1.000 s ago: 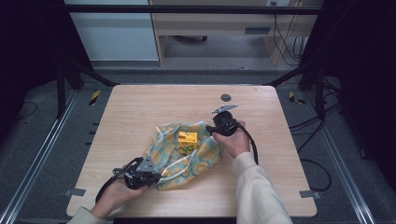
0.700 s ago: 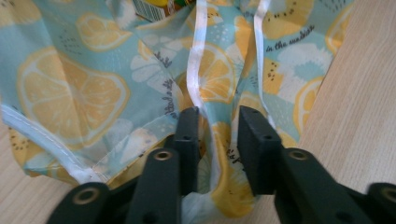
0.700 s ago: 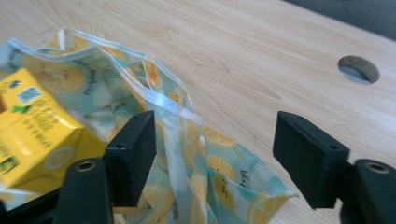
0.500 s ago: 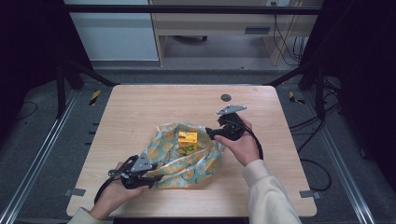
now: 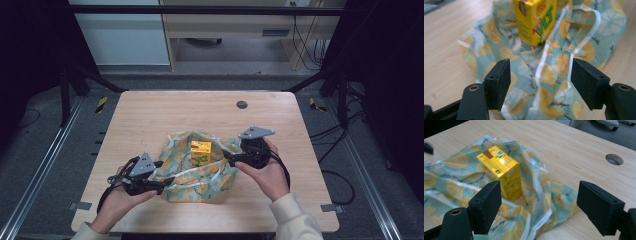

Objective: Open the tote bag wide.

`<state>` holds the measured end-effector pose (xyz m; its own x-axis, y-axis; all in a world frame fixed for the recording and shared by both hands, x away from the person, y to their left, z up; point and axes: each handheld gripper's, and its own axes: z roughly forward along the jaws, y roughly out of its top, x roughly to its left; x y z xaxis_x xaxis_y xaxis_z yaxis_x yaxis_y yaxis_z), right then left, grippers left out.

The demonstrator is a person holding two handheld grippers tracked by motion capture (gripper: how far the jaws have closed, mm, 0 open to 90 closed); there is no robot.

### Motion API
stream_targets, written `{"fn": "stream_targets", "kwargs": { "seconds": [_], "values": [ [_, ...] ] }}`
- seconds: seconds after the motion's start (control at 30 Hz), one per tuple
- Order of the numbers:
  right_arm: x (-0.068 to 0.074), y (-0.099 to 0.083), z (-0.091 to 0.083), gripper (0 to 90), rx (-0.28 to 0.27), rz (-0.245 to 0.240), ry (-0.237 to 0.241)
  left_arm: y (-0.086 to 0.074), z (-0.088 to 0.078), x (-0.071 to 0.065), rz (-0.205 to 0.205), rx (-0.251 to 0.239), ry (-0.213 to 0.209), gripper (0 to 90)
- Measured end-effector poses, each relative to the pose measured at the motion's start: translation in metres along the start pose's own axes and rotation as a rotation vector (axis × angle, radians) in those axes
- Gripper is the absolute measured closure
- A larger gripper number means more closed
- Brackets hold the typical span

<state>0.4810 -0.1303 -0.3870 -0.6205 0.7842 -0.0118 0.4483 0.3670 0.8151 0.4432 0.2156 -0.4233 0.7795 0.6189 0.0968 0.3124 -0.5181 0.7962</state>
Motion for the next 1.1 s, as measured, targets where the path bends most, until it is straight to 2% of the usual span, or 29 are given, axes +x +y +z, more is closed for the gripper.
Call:
{"fn": "stream_targets", "kwargs": {
  "seconds": [0.27,0.47,0.57,0.73,0.97,1.03,1.1],
  "values": [
    [0.013,-0.021,-0.016,17.7,0.011,-0.005,0.0,0.015,0.001,0.017,0.01,0.005,0.028,32.0],
    [0.023,-0.036,-0.005,14.2,0.033,0.028,0.011,0.02,0.017,0.036,0.0,0.01,0.086,31.9],
    [0.026,-0.042,0.002,12.8,0.05,0.048,0.012,0.018,0.026,0.047,-0.028,0.012,0.101,32.4],
    [0.029,-0.054,0.016,15.0,0.083,0.074,0.029,0.015,0.042,0.058,-0.034,0.042,0.104,32.4],
    [0.03,-0.065,0.029,20.1,0.129,0.077,0.038,0.01,0.063,0.062,-0.021,0.1,0.091,33.9],
    [0.03,-0.067,0.03,22.0,0.137,0.085,0.038,0.009,0.067,0.063,-0.022,0.112,0.084,37.3],
    [0.029,-0.07,0.032,25.2,0.154,0.088,0.038,0.008,0.07,0.062,-0.019,0.127,0.077,45.1]
  ]
}}
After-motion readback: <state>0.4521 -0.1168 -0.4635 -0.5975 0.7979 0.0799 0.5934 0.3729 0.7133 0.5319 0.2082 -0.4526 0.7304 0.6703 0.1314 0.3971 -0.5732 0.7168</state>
